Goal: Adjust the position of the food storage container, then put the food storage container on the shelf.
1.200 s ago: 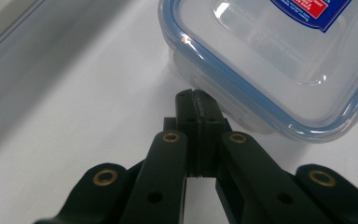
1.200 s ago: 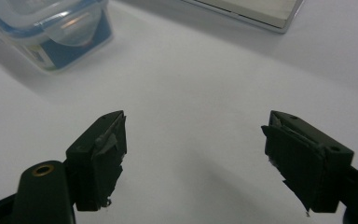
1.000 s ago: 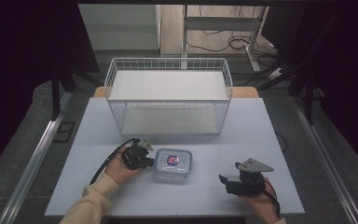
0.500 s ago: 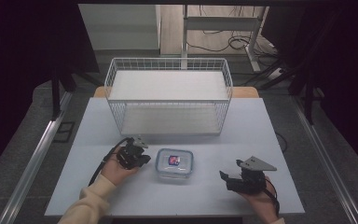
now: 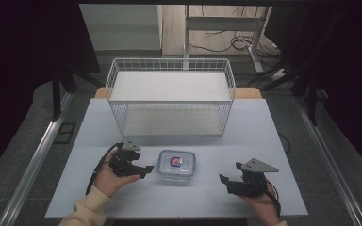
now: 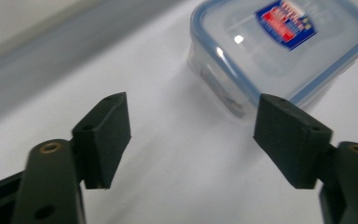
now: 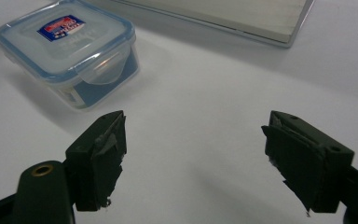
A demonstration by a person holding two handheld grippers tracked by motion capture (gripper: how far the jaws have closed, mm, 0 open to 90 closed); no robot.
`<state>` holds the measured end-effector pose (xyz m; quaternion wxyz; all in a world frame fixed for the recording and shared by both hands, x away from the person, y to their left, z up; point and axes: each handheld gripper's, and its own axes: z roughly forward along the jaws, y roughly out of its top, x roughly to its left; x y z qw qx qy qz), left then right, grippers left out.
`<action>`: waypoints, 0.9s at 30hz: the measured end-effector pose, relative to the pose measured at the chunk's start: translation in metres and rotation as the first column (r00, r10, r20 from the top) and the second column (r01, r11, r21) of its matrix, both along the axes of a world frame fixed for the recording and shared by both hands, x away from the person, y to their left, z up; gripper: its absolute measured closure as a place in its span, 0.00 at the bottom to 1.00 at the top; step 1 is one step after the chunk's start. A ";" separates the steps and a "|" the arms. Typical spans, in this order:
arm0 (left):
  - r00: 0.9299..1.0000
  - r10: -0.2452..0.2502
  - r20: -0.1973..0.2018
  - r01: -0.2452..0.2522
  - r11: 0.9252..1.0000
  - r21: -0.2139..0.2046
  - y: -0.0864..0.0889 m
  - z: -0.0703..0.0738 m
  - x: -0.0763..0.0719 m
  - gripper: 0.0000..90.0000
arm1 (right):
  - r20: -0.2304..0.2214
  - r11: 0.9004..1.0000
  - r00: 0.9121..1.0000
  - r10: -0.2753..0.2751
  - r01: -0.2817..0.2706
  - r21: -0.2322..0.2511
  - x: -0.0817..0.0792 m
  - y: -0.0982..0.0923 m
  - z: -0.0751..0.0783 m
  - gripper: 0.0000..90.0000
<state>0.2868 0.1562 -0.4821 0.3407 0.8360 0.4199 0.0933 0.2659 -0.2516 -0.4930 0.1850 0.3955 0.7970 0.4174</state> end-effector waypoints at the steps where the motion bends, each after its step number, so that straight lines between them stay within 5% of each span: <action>1: 1.000 0.001 0.008 -0.001 1.000 -0.002 0.001 0.001 -0.001 0.26 | 0.003 1.000 1.000 0.001 -0.001 0.004 0.000 -0.001 0.001 0.23; 17: 0.999 0.012 0.051 -0.011 1.000 -0.015 0.004 0.002 -0.007 0.21 | 0.006 0.999 1.000 -0.007 0.007 0.035 0.015 -0.004 0.009 0.23; 27: 0.998 0.059 0.026 -0.057 0.996 -0.073 0.012 0.001 -0.003 0.21 | -0.011 0.996 0.999 -0.030 0.031 0.085 0.016 -0.006 0.012 0.24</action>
